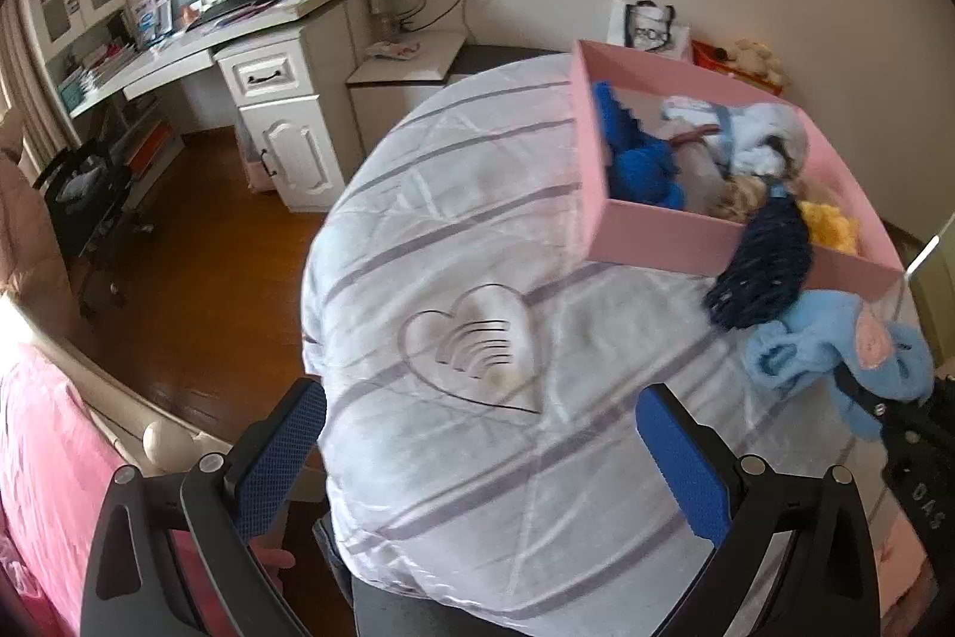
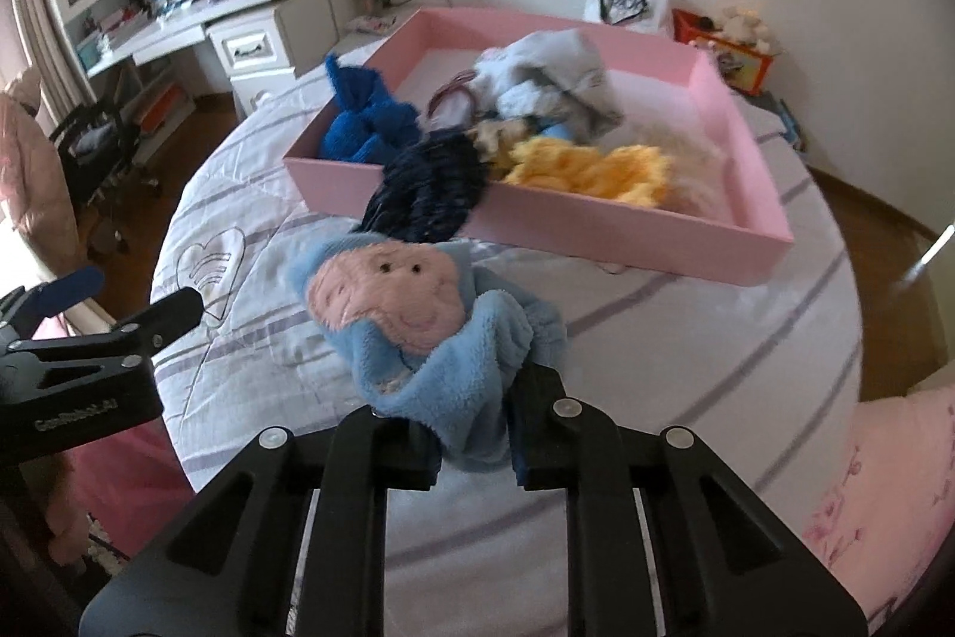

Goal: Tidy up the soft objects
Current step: 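Lift the fleece doll with right gripper while left approaches the navy knitted hat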

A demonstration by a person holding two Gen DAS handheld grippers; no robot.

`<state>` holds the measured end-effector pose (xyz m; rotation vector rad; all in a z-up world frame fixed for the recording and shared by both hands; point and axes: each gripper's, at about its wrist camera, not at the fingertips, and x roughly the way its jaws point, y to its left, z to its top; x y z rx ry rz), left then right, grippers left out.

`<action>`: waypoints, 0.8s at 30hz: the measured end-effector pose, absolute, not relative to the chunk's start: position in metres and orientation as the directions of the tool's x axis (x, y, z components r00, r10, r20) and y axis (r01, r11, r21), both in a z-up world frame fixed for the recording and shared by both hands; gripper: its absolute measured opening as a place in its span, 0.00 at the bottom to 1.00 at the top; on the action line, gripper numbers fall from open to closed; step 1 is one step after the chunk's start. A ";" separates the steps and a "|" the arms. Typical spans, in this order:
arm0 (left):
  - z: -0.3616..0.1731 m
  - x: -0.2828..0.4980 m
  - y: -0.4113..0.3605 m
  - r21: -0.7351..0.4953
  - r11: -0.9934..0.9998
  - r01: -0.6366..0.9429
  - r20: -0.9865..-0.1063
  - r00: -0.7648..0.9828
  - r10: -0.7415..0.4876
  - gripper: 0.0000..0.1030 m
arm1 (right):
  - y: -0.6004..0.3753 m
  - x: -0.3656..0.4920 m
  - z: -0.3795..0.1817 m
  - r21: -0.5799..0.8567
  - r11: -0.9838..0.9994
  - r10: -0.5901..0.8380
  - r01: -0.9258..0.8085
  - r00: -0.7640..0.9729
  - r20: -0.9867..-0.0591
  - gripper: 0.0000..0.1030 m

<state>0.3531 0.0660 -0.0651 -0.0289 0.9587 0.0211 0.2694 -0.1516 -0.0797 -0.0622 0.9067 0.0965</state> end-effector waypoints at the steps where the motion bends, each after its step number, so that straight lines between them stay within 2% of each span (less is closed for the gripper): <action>1: -0.064 0.351 0.060 -0.013 1.000 -0.019 -0.818 0.576 0.001 1.00 | -0.159 0.267 -0.077 -0.010 0.995 0.054 -0.100 0.618 -0.784 0.15; 10: -0.064 0.359 0.009 -0.007 0.997 0.079 -0.829 0.558 -0.050 1.00 | -0.216 0.251 -0.065 0.028 0.999 0.004 0.025 0.660 -0.752 0.15; 24: -0.081 0.405 -0.053 -0.025 0.983 0.182 -0.867 0.486 -0.112 1.00 | -0.287 0.271 -0.094 0.074 0.986 -0.032 0.149 0.604 -0.796 0.16</action>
